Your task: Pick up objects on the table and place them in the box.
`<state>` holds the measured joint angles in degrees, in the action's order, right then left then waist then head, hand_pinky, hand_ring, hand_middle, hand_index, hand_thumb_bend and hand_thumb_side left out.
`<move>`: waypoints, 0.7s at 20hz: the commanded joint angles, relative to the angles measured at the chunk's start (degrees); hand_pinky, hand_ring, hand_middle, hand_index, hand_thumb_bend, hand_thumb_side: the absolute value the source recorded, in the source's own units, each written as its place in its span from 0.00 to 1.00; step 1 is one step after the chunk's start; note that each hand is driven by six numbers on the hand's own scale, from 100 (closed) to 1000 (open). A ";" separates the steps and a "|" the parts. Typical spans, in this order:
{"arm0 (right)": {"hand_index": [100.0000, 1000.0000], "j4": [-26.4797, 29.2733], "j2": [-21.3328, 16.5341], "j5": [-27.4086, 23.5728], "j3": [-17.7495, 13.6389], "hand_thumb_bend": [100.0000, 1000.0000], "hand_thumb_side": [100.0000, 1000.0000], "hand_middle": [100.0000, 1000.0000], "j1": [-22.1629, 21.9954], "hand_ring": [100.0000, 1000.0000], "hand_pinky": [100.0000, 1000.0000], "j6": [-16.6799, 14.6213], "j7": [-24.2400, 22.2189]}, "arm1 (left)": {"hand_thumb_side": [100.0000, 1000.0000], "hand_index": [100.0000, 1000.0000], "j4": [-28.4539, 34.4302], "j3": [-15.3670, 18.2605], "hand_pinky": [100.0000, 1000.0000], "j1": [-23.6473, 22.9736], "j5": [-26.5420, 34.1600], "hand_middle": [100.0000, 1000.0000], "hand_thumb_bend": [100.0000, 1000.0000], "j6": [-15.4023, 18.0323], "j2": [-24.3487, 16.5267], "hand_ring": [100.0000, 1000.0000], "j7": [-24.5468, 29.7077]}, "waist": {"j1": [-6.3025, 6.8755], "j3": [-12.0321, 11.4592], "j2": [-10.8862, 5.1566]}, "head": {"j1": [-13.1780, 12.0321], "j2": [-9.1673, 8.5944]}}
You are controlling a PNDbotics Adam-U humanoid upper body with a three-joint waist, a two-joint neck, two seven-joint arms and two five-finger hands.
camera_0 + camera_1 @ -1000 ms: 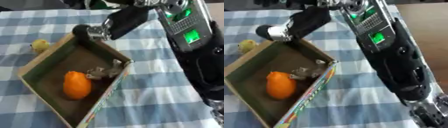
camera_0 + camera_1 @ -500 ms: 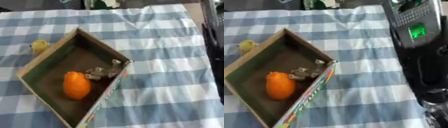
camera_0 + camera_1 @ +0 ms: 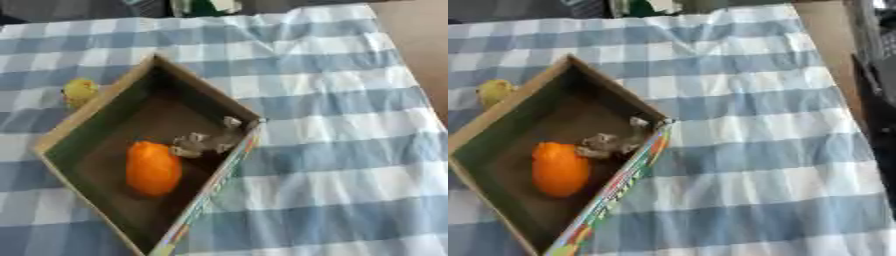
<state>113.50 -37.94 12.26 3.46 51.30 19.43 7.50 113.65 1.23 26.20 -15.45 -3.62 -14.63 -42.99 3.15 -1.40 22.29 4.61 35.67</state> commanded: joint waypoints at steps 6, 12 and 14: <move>0.82 1.10 -5.83 -4.83 -3.55 0.00 0.74 0.74 -4.90 0.80 0.67 -4.70 14.66 | 0.75 0.75 0.94 0.50 0.44 0.53 -0.50 0.74 0.00 -0.15 -1.81 0.80 -0.44 | 0.35 0.36 -0.63 | -3.32 -0.71; 0.81 1.10 -7.00 -7.65 -5.48 0.00 0.72 0.73 -10.24 0.78 0.64 -9.65 22.70 | 0.74 0.75 0.94 0.11 0.45 2.23 -1.98 0.73 0.00 -0.78 -5.47 0.79 0.36 | 0.51 0.92 -0.36 | -4.63 -1.41; 0.81 1.10 -6.92 -8.40 -5.93 0.00 0.71 0.73 -11.43 0.78 0.64 -11.53 24.72 | 0.74 0.76 0.94 0.01 0.45 3.18 -2.82 0.73 0.00 -1.20 -6.83 0.79 0.66 | 0.50 1.16 -0.36 | -4.59 -1.57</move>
<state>113.50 -42.95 4.62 -1.48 39.36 8.90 30.79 113.65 1.20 28.66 -17.58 -4.48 -19.22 -42.50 3.79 -0.25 23.02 0.18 34.69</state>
